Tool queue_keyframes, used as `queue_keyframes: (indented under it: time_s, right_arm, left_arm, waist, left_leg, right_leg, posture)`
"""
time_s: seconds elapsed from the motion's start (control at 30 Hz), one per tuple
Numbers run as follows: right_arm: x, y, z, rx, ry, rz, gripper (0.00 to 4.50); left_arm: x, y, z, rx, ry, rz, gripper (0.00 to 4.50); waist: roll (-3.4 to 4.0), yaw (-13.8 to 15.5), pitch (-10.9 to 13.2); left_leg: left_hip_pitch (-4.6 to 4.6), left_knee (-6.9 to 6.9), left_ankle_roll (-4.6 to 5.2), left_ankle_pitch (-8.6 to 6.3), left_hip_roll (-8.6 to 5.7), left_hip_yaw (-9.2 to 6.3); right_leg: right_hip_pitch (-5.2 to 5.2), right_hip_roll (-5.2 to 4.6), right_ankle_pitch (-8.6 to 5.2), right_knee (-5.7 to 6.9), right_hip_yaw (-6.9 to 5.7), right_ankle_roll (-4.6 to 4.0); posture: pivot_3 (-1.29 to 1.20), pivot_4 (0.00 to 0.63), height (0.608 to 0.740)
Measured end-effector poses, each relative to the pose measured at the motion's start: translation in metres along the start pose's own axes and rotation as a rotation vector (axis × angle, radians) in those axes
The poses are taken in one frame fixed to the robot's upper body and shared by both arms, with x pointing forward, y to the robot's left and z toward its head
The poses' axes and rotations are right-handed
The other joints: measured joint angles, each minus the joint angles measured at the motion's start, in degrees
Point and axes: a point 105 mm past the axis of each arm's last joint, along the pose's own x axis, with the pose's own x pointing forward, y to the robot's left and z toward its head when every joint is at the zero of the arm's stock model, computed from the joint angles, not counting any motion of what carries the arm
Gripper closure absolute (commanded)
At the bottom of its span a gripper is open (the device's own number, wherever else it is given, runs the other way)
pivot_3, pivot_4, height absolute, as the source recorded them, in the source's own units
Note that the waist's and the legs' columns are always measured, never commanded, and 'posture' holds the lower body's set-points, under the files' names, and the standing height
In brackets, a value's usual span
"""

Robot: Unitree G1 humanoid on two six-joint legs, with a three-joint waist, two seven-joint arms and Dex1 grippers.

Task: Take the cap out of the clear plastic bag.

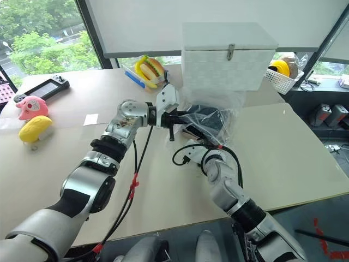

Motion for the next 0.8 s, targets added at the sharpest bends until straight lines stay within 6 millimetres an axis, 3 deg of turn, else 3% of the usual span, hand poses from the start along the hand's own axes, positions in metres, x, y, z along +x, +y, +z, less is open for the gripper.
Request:
queue_keyframes:
  time_s: [0.33, 0.5, 0.63, 0.8]
  right_arm:
    - [-0.003, 0.005, 0.004, 0.015, -0.032, 0.045, 4.47]
    - [-0.035, 0.011, 0.031, 0.158, -0.177, 0.210, 4.47]
    - [-0.062, -0.007, 0.055, 0.349, -0.297, 0.255, 4.47]
    - [-0.066, -0.027, 0.047, 0.518, -0.266, 0.234, 4.47]
  left_arm:
    - [-0.003, -0.001, -0.003, -0.003, 0.003, 0.005, 4.50]
    - [-0.007, -0.001, -0.006, -0.001, 0.009, 0.013, 4.50]
    - [-0.008, -0.003, -0.012, -0.014, 0.013, 0.015, 4.50]
    - [-0.008, -0.002, -0.010, -0.010, 0.010, 0.022, 4.50]
  waist:
    - [0.00, -0.42, 0.00]
    - [0.00, -0.51, 0.00]
    - [0.00, -0.31, 0.00]
    - [0.00, 0.18, 0.00]
  left_leg:
    - [0.01, -0.02, 0.00, 0.00, 0.01, 0.00]
    - [-0.03, -0.01, 0.01, -0.01, 0.01, -0.02]
    - [-0.03, 0.00, 0.01, -0.01, 0.02, -0.03]
    - [-0.01, 0.00, 0.02, -0.02, 0.02, -0.02]
  right_leg:
    - [-0.01, 0.01, 0.00, 0.01, 0.00, 0.00]
    - [-0.05, 0.03, 0.00, 0.00, 0.00, 0.00]
    - [-0.03, 0.04, 0.00, 0.02, -0.01, 0.00]
    - [-0.03, 0.03, 0.00, 0.02, -0.01, 0.00]
  posture:
    - [0.00, 0.150, 0.737]
    - [0.00, 0.150, 0.737]
    - [0.00, 0.150, 0.737]
    - [0.00, 0.150, 0.737]
